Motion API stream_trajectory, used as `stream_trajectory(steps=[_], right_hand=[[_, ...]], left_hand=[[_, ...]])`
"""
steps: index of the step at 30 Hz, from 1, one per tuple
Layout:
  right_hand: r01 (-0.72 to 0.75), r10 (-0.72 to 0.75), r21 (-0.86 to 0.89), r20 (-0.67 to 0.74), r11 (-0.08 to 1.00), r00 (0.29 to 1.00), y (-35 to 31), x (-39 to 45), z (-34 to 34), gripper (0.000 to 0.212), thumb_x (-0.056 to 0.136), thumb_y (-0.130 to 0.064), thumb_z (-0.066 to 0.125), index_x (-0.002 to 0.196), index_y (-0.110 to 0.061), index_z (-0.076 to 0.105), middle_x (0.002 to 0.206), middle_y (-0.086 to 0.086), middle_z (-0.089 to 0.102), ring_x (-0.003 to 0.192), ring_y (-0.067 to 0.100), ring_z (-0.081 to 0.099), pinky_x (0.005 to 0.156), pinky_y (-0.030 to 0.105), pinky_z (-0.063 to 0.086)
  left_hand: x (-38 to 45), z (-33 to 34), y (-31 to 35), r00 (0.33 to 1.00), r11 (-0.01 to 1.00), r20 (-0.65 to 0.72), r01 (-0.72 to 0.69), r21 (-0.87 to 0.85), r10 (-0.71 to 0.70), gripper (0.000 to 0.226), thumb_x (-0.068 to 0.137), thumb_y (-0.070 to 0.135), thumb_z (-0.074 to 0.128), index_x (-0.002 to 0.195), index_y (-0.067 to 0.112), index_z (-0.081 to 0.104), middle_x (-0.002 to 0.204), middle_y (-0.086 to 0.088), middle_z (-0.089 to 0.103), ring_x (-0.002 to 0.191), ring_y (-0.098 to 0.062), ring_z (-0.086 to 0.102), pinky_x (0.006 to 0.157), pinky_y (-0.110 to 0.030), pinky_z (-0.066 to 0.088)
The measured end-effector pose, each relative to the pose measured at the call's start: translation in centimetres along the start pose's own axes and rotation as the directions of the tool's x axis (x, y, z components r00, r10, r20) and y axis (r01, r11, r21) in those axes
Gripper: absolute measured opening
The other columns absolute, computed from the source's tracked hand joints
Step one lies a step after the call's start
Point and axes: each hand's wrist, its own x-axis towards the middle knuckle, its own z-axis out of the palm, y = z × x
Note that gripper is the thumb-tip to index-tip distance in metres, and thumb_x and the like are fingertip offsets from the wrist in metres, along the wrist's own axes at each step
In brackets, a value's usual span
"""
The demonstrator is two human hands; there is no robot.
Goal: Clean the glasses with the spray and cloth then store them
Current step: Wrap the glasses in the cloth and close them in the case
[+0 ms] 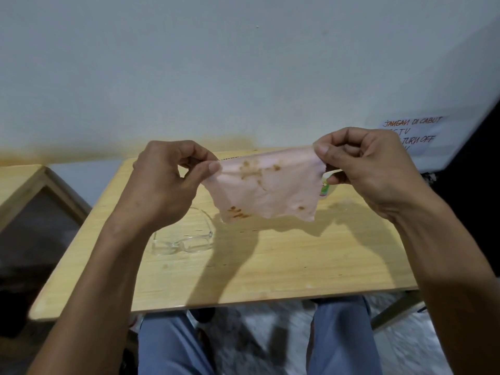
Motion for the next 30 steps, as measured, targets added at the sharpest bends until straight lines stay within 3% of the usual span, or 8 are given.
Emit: stream_trajectory(steps=[4, 6, 9, 13, 19, 23, 26, 30], right_hand=[[0.022, -0.019, -0.062, 0.047, 0.998, 0.999, 0.1, 0.2, -0.4, 0.012, 0.09, -0.006, 0.072, 0.091, -0.018, 0.075, 0.076, 0.01, 0.073, 0.069, 0.01, 0.068, 0.061, 0.022, 0.058], [0.039, -0.037, -0.087, 0.031, 0.995, 0.999, 0.3, 0.2, -0.8, 0.011, 0.089, -0.008, 0.073, 0.091, -0.017, 0.076, 0.077, 0.013, 0.075, 0.07, 0.011, 0.07, 0.063, 0.024, 0.059], [0.009, -0.009, -0.109, 0.002, 0.994, 1.0, 0.7, 0.4, -1.2, 0.006, 0.09, -0.013, 0.073, 0.086, -0.017, 0.075, 0.064, -0.001, 0.075, 0.064, 0.007, 0.071, 0.063, 0.026, 0.059], [-0.054, 0.054, -0.115, -0.003, 0.992, 0.999, 1.5, 0.4, -1.1, 0.009, 0.094, -0.017, 0.069, 0.085, -0.015, 0.072, 0.063, -0.005, 0.073, 0.062, 0.004, 0.069, 0.057, 0.026, 0.055], [-0.104, 0.104, 0.019, 0.004, 0.994, 0.995, 1.9, 0.1, -0.5, 0.015, 0.099, -0.017, 0.062, 0.084, -0.02, 0.065, 0.074, -0.001, 0.072, 0.077, 0.014, 0.065, 0.07, 0.036, 0.052], [-0.035, 0.035, 0.0, 0.082, 0.999, 0.996, 1.3, -0.4, 1.0, 0.012, 0.097, -0.019, 0.066, 0.087, -0.018, 0.071, 0.069, 0.011, 0.063, 0.062, 0.018, 0.054, 0.065, 0.036, 0.046], [-0.054, 0.053, -0.002, 0.181, 0.999, 0.982, 0.6, -0.6, 2.4, 0.009, 0.093, -0.021, 0.071, 0.096, -0.013, 0.07, 0.066, 0.011, 0.059, 0.059, 0.019, 0.045, 0.058, 0.029, 0.039], [-0.135, 0.114, 0.052, 0.294, 0.99, 0.949, -0.1, -0.9, 3.8, 0.015, 0.094, -0.019, 0.068, 0.104, -0.016, 0.057, 0.064, 0.001, 0.073, 0.05, 0.008, 0.061, 0.051, 0.017, 0.043]], left_hand=[[0.5, -0.2, 0.1, 0.999, 1.0, 0.042, 0.006, -0.007, -0.006, 0.004, 0.087, 0.024, 0.071, 0.085, 0.026, 0.074, 0.082, 0.01, 0.071, 0.049, 0.012, 0.052, 0.056, -0.017, 0.036], [0.8, 0.2, 0.1, 1.0, 1.0, 0.026, 0.002, -0.009, -0.002, 0.004, 0.087, 0.027, 0.071, 0.084, 0.027, 0.074, 0.081, 0.011, 0.071, 0.044, 0.013, 0.049, 0.064, -0.025, 0.041], [1.1, 0.9, 0.0, 0.999, 0.999, -0.006, 0.034, -0.002, -0.034, 0.012, 0.085, 0.037, 0.071, 0.079, 0.027, 0.072, 0.076, 0.015, 0.07, 0.049, 0.012, 0.051, 0.086, -0.047, 0.045], [1.0, 1.9, -0.6, 0.997, 0.997, -0.013, 0.082, -0.002, -0.082, 0.015, 0.086, 0.036, 0.07, 0.076, 0.025, 0.072, 0.07, 0.013, 0.068, 0.047, 0.01, 0.047, 0.088, -0.055, 0.045], [0.7, 2.4, -1.2, 0.993, 0.993, 0.042, 0.114, -0.027, -0.112, 0.012, 0.083, 0.038, 0.069, 0.076, 0.029, 0.071, 0.072, 0.02, 0.069, 0.063, 0.006, 0.056, 0.084, -0.047, 0.04], [-0.1, 3.1, -0.2, 0.993, 0.983, 0.024, 0.109, 0.148, -0.114, 0.012, 0.082, 0.042, 0.072, 0.08, 0.03, 0.069, 0.078, 0.016, 0.068, 0.085, 0.003, 0.059, 0.086, -0.036, 0.023], [-0.6, 4.2, 1.5, 0.994, 0.989, 0.078, 0.087, -0.119, -0.078, 0.035, 0.07, 0.055, 0.076, 0.094, 0.031, 0.071, 0.088, 0.017, 0.072, 0.09, 0.005, 0.063, 0.1, -0.043, 0.041], [-1.4, 5.1, 3.0, 0.986, 0.926, 0.162, 0.101, -0.364, -0.044, 0.042, 0.066, 0.04, 0.086, 0.102, 0.024, 0.072, 0.089, 0.007, 0.076, 0.089, -0.004, 0.07, 0.088, -0.039, 0.056]])
